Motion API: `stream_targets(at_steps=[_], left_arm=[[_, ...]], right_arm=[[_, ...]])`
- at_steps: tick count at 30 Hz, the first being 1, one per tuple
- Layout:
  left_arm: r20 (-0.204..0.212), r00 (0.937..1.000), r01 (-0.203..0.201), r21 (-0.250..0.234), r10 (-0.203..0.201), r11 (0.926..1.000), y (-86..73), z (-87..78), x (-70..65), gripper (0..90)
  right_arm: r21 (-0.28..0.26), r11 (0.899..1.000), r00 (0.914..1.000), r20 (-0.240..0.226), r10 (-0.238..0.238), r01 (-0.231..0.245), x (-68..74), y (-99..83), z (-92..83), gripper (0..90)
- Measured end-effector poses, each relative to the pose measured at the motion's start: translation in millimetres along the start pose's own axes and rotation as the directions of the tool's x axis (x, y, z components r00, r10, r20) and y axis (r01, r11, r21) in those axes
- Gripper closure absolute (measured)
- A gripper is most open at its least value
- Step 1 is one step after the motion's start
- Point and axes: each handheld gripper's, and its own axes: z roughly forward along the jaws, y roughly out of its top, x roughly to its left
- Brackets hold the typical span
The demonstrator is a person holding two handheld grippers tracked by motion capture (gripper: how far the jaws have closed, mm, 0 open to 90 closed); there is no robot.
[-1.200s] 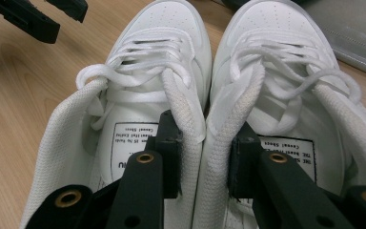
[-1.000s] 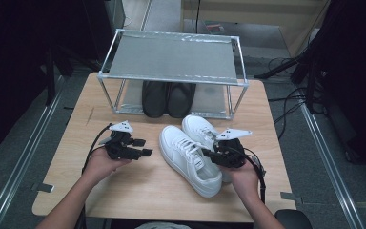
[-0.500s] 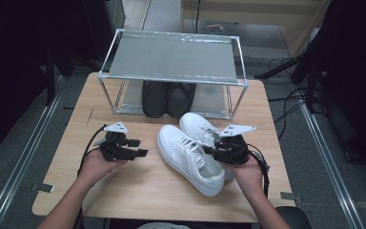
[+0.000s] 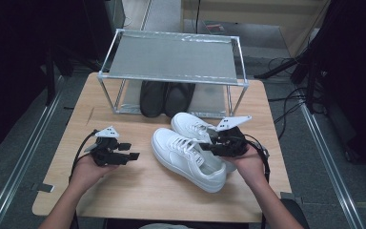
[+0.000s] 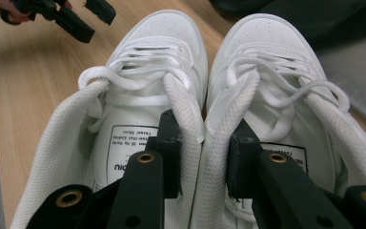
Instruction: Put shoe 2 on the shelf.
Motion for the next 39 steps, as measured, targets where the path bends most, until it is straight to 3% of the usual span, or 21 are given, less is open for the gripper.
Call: stream_targets(at_steps=[3,7,10,14,24,35,39], left_arm=[[-0.009,0.9999,0.012,-0.011,-0.012,0.9999,-3.2,-3.6,3.1,39.2],[-0.023,0.9996,0.019,-0.018,-0.020,0.9997,-6.1,-7.6,6.5,39.1],[-0.031,0.9992,0.026,-0.022,-0.026,0.9994,-7.5,-10.0,8.8,39.1],[-0.044,0.9985,0.031,-0.022,-0.032,0.9993,-8.3,-11.6,11.3,39.1],[-0.054,0.9975,0.045,-0.024,-0.047,0.9987,-12.1,-16.1,20.2,39.0],[-0.055,0.9966,0.059,-0.026,-0.060,0.9979,-14.2,-17.5,23.9,39.0],[-0.050,0.9968,0.061,-0.030,-0.063,0.9977,-14.3,-18.2,24.4,39.0]], right_arm=[[-0.008,1.000,0.9995,-0.019,-0.026,0.026,-0.5,4.7,-4.4,73.2],[-0.033,0.999,0.9960,-0.081,-0.039,0.037,-6.1,12.9,-9.4,73.2],[-0.047,0.997,0.9888,-0.132,-0.069,0.064,-10.5,22.2,-11.5,73.1],[-0.037,0.993,0.9808,-0.153,-0.120,0.116,-11.6,38.0,-13.6,73.2],[-0.039,0.986,0.9588,-0.229,-0.168,0.164,-21.0,70.6,-17.5,73.2],[-0.104,0.981,0.9516,-0.247,-0.183,0.162,-14.4,114.9,-20.1,73.3],[-0.109,0.977,0.9471,-0.248,-0.204,0.182,-10.3,135.8,-23.9,73.3]])
